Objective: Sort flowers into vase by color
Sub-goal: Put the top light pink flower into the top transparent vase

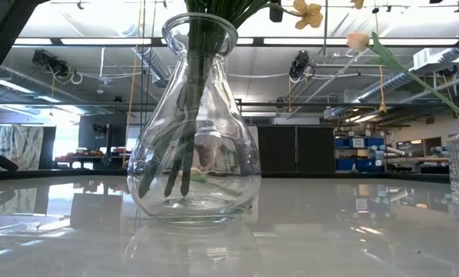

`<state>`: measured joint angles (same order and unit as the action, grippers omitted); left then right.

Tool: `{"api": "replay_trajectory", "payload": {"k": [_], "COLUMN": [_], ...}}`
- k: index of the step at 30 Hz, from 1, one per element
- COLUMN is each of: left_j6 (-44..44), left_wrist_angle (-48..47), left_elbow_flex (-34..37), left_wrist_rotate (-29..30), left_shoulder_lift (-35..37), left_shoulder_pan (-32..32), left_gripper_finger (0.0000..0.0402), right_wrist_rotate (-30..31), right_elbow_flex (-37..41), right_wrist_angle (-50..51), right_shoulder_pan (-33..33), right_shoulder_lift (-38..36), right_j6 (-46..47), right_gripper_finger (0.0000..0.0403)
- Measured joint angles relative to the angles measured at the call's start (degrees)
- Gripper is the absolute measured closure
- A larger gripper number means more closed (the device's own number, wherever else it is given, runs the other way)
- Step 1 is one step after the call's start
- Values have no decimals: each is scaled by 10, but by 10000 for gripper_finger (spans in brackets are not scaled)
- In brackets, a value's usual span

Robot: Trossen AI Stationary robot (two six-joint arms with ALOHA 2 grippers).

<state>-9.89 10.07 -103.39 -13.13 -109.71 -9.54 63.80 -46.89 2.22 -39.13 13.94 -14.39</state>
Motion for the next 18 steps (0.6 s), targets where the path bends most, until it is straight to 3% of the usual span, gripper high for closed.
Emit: {"api": "replay_trajectory", "payload": {"k": [10,14,18], "left_j6": [0,0,0], "left_wrist_angle": [-1,-1,-1], "left_elbow_flex": [0,0,0], "left_wrist_rotate": [0,0,0], "left_shoulder_lift": [0,0,0], "left_shoulder_pan": [0,0,2], "left_gripper_finger": [393,393,393], "right_wrist_rotate": [11,2,-45], "right_elbow_flex": [-81,-108,-119], "right_wrist_angle": [41,102,154], "right_shoulder_pan": [-37,-44,-40], "right_shoulder_lift": [102,127,149], "right_j6": [26,96,173], "right_gripper_finger": [99,112,122]}}
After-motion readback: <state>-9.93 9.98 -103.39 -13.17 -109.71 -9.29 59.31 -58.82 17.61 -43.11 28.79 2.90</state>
